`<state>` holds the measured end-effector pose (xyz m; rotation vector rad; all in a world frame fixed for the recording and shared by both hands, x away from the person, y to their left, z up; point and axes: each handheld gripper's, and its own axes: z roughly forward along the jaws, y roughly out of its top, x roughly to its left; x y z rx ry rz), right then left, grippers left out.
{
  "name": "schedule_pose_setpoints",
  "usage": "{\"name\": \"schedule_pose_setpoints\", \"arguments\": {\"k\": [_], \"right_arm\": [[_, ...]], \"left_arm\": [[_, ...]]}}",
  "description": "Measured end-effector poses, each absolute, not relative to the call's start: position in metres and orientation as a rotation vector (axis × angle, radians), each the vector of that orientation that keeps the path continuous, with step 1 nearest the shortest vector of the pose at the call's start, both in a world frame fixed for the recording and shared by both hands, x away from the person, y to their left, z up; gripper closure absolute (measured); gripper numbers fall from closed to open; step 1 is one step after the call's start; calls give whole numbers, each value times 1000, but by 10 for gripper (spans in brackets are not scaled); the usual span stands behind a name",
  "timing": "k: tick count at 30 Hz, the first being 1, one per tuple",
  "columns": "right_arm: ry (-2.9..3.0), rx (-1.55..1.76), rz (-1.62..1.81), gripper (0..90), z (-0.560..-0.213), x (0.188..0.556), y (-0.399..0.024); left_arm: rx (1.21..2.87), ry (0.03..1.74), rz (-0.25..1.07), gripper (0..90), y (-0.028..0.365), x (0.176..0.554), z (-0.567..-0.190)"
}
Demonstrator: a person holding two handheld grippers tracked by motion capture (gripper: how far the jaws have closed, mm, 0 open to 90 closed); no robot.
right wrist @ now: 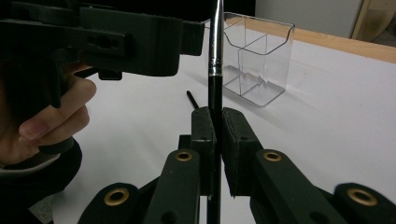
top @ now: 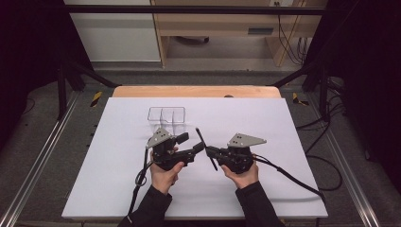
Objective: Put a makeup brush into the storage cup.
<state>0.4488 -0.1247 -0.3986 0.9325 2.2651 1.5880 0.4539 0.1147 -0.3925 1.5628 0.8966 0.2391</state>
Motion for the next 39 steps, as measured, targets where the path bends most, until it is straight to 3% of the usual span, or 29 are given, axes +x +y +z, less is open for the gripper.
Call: {"name": "schedule_pose_setpoints", "arguments": {"k": [21,39], "right_arm": [[2264,930,1607,843,-398,448,-124],[2278,942,1608,843,-399,449,-124]], "left_arm": [[1505,920,156,545,105,456,-397],[1488,950,138,708,99,454,-400]]}}
